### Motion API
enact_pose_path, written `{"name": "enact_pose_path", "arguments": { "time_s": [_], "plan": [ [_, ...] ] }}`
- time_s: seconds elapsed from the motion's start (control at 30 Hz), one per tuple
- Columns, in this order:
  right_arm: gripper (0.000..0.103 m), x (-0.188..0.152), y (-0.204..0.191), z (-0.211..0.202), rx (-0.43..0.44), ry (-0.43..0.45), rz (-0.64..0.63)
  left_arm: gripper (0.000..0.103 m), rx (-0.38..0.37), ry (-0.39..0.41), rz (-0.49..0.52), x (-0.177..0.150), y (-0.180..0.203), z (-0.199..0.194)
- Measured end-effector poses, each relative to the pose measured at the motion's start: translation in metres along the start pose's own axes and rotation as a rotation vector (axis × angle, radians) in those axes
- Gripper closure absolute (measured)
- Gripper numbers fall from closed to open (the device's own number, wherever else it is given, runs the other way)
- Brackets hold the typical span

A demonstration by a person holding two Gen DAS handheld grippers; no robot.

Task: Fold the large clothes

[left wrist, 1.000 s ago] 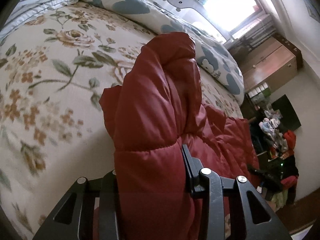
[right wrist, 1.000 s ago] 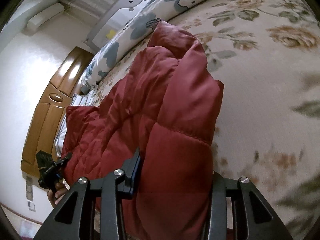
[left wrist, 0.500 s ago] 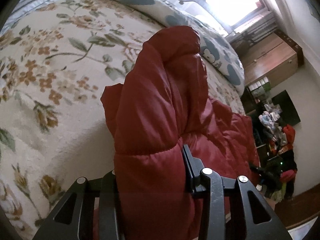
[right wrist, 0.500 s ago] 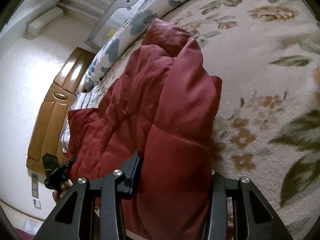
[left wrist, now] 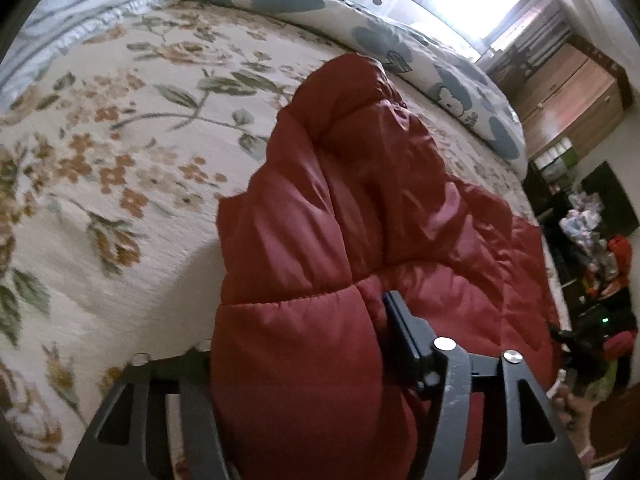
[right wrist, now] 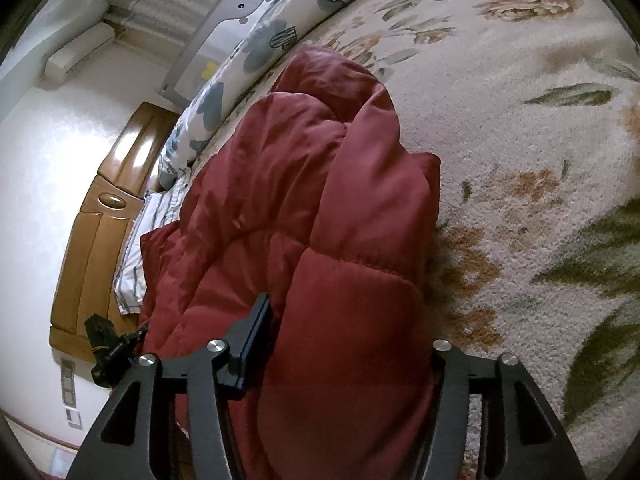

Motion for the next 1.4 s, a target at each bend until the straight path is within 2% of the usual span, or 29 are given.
{"name": "enact_pose_path", "arguments": {
  "time_s": [0.07, 0.13, 0.23, 0.3, 0.37, 0.43, 0.53, 0.67, 0.77, 0.8, 0.87, 0.93, 1.1, 1.23, 1.4],
  "plan": [
    [0.039, 0.0, -0.001, -0.002, -0.019, 0.005, -0.011, 0.032, 0.047, 0.024, 0.023, 0.003, 0.001, -0.008],
    [0.036, 0.002, -0.002, -0.006, -0.059, 0.022, -0.033, 0.024, 0.096, 0.045, 0.038, 0.006, 0.0, -0.013],
    [0.025, 0.007, -0.004, -0.015, -0.13, 0.062, -0.068, 0.023, 0.189, 0.099, 0.078, 0.01, 0.005, -0.029],
    [0.024, 0.011, -0.008, -0.024, -0.175, 0.104, -0.096, 0.023, 0.25, 0.136, 0.102, 0.011, 0.009, -0.038],
    [0.024, 0.016, -0.013, -0.035, -0.218, 0.149, -0.126, 0.023, 0.342, 0.182, 0.131, 0.014, 0.014, -0.05],
    [0.024, 0.019, -0.023, -0.046, -0.25, 0.192, -0.169, 0.023, 0.336, 0.207, 0.154, 0.013, 0.024, -0.058],
    [0.023, 0.019, -0.041, -0.047, -0.251, 0.208, -0.218, 0.023, 0.24, 0.189, 0.181, 0.006, 0.048, -0.059],
    [0.023, 0.008, -0.075, -0.02, -0.214, 0.14, -0.309, 0.024, 0.104, 0.108, 0.244, -0.014, 0.088, -0.042],
    [0.023, -0.004, -0.095, 0.012, -0.218, 0.064, -0.395, 0.024, 0.057, 0.047, 0.289, -0.033, 0.114, -0.022],
    [0.023, -0.006, -0.099, 0.02, -0.233, 0.053, -0.421, 0.024, 0.058, 0.028, 0.303, -0.038, 0.12, -0.015],
    [0.021, -0.003, -0.101, 0.038, -0.298, 0.035, -0.472, 0.023, 0.114, 0.023, 0.325, -0.038, 0.121, -0.002],
    [0.019, 0.005, -0.097, 0.05, -0.333, 0.019, -0.469, 0.021, 0.143, 0.009, 0.315, -0.03, 0.116, 0.01],
    [0.019, 0.039, -0.076, 0.071, -0.384, -0.005, -0.392, 0.022, 0.176, -0.037, 0.235, 0.0, 0.101, 0.035],
    [0.016, 0.057, -0.061, 0.082, -0.412, -0.018, -0.341, 0.022, 0.239, -0.07, 0.202, 0.027, 0.093, 0.066],
    [0.015, 0.072, -0.041, 0.087, -0.401, -0.009, -0.239, 0.021, 0.287, -0.092, 0.136, 0.053, 0.081, 0.098]
  ]
}}
Point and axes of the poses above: each gripper's, at about its wrist camera, not at the fingertips, and z roughly the way its jaws point, y to its right, x to its top, the point moved 9 cm from there along z, roughly the way its jaws point, and after that the axes turned 1 degree about -x, right-handed, at the moved point
